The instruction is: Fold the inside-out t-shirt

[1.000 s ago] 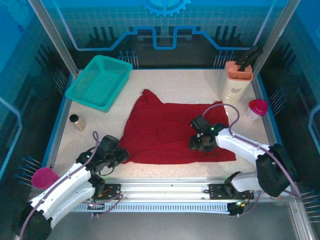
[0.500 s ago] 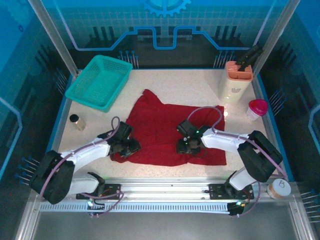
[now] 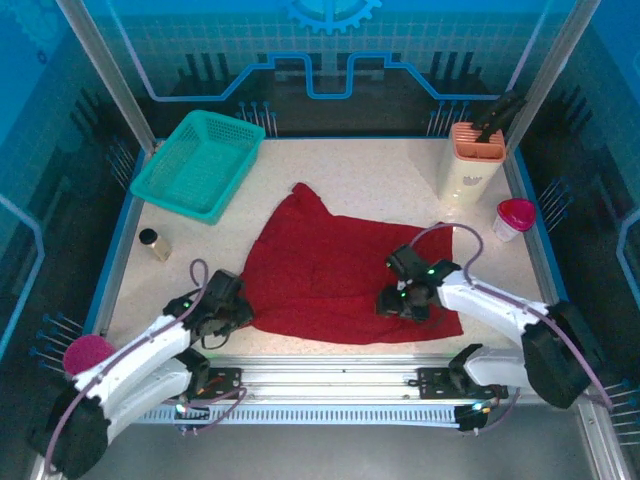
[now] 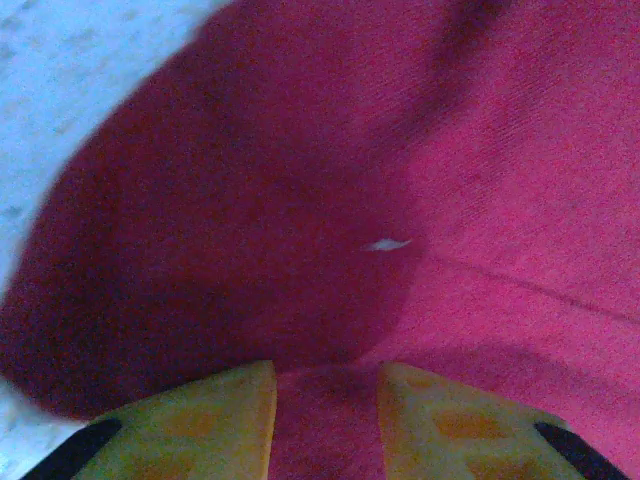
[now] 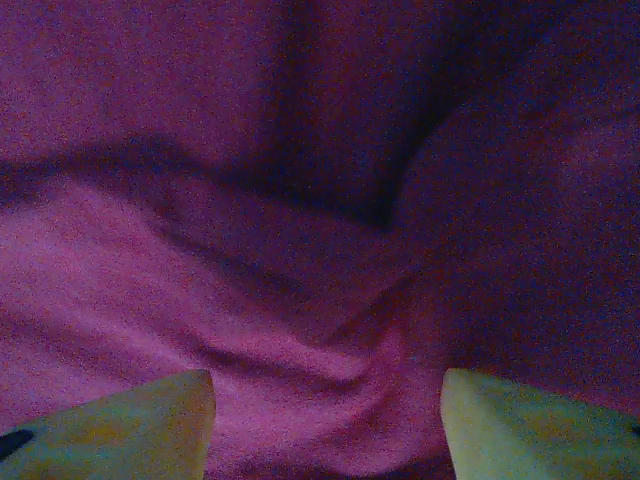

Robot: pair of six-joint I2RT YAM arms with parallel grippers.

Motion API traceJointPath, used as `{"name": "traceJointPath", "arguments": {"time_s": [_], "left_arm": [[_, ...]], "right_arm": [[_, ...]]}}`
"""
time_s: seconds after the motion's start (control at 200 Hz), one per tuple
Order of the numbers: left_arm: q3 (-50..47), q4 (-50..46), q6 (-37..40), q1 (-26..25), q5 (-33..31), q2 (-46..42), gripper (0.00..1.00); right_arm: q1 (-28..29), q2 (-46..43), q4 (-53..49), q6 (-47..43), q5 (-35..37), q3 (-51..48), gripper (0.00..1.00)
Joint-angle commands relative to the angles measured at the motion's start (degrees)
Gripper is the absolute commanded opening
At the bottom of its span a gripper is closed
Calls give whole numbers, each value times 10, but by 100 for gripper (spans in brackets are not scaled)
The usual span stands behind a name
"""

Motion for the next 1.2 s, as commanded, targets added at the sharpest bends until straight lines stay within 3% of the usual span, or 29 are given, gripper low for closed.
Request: {"name": "traceJointPath", "arguments": {"time_s": [0.0,0.155,0.27,0.44,0.515,0.61,0.736,0.896,1.026,1.196], "left_arm": [[-21,-87,-42,4,-5,-60,34],[19,-96,-10,4,22,-84,38],[85,-46,68,4,37,-52,54],[230,37,191,29,46,90,73],[304,73,245,57,65,176,73],[405,94,304,83,97,298,72],[524,133,366,92,146,454,75],[689,116,423,115,189,636,69],[773,117,402,141,184,734,67],[855,88,370,169,215,833,63]], "right_arm": [[-57,-38,43,-13,8,12,66],[-124,-3,141,-54,-23,43,67],[-182,73,217,-72,-55,89,68],[-221,177,299,-109,-115,176,67],[-224,196,267,-127,-94,219,67],[-234,197,212,-105,-14,250,67],[-245,173,205,-105,59,241,67],[-246,132,202,-141,100,219,67],[-247,95,184,-177,154,208,67],[-262,56,160,-221,174,201,69]]}}
